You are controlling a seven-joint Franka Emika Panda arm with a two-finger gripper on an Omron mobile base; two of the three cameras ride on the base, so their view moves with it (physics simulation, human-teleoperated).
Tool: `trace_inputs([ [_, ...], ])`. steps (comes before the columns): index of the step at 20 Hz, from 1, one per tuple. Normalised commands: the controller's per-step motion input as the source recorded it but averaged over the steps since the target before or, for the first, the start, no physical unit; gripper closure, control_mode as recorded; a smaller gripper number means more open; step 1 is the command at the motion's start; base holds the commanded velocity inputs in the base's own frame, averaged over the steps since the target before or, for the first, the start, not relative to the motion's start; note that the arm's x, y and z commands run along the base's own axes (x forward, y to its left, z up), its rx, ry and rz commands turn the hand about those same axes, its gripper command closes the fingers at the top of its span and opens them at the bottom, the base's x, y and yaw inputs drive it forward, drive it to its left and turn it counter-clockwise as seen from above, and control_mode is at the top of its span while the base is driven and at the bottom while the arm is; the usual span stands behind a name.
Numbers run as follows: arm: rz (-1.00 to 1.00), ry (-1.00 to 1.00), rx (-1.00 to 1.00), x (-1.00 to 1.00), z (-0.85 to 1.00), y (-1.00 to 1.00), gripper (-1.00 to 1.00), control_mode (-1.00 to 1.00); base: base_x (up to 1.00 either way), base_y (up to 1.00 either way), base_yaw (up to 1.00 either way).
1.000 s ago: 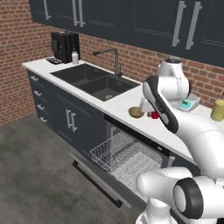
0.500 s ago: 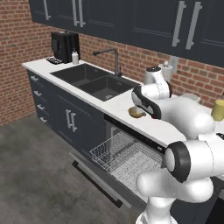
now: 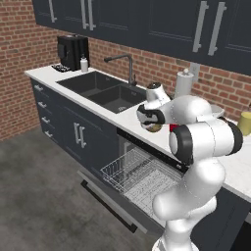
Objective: Pick up the cup and bowl from the counter, place them in the dishwasher, and close the dishwasher door.
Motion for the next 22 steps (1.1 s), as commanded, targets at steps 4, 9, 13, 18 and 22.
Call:
trace_inputs([
  [4,0.06,0.04,0.00,0.66,-0.58,0.00,-1.00,-1.00,0.00,0.00,0.00],
  [9,0.05,0.08,-0.01,0.63,-0.50,0.00,-1.00,-1.00,0.00,0.00,0.00],
  [13,0.02,0.09,0.00,0.57,-0.30,0.00,-1.00,-1.00,0.00,0.00,0.00],
  [18,0.01,0.05,0.00,0.40,-0.28,0.00,-1.00,-1.00,0.00,0.00,0.00],
  [22,0.01,0.03,0.00,0.36,-0.38,0.00,-1.00,-1.00,0.00,0.00,0.00],
])
